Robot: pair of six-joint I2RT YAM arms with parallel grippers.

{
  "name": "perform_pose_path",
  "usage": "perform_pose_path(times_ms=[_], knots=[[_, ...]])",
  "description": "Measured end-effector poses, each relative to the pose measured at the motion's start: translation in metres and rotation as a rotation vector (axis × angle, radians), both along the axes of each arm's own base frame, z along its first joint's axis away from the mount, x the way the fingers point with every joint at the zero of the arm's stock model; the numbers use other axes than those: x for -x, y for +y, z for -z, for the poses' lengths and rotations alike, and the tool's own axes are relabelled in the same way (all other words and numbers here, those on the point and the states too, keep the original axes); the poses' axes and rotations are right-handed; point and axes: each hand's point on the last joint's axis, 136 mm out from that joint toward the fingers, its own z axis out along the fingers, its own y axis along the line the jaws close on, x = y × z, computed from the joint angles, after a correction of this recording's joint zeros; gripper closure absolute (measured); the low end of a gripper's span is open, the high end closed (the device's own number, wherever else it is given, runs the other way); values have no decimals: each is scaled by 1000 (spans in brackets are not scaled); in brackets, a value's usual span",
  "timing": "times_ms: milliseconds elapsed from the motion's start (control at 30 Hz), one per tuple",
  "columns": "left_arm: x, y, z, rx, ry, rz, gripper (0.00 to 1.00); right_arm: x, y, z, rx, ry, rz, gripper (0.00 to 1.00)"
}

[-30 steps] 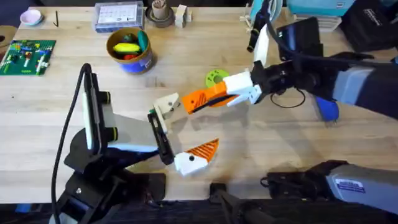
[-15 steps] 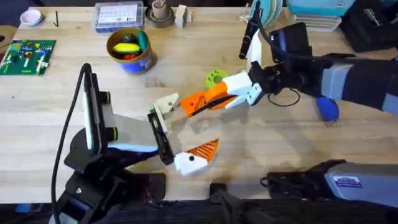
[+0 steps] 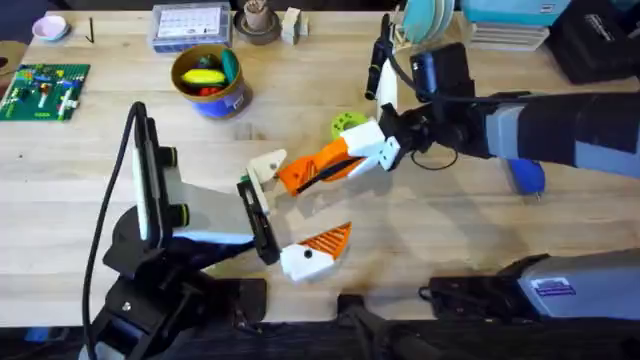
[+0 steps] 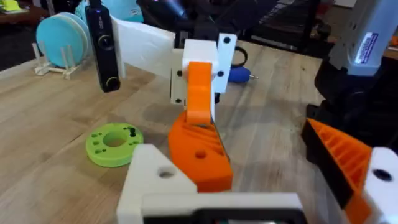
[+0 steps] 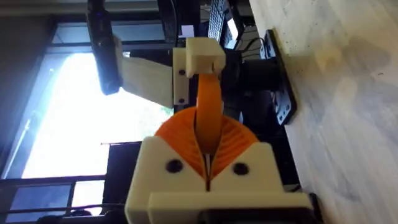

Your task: Pick up the gripper from the table and insert it into the empty holder that is missing its gripper. Then pick up a screw, insert it into the mounting hole, and use the screwdriver to tighten it. Finally, clean up the table by picking up the vegetable and placing it into the bucket.

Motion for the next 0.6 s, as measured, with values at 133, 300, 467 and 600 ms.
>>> perform_pose_path(times_ms=[133, 300, 467, 600], knots=[[0, 0, 0, 0, 0, -2, 8, -1, 0, -2, -2, 3, -1, 993], [0, 0, 0, 0, 0, 0, 8, -3, 1, -4, -6, -2, 1, 993], [0, 0, 0, 0, 0, 0, 8, -5, 2, -5, 4, 18, 7, 993], [-1, 0, 0, 0, 1, -5, 8, -5, 4, -3, 17, 29, 11, 993]])
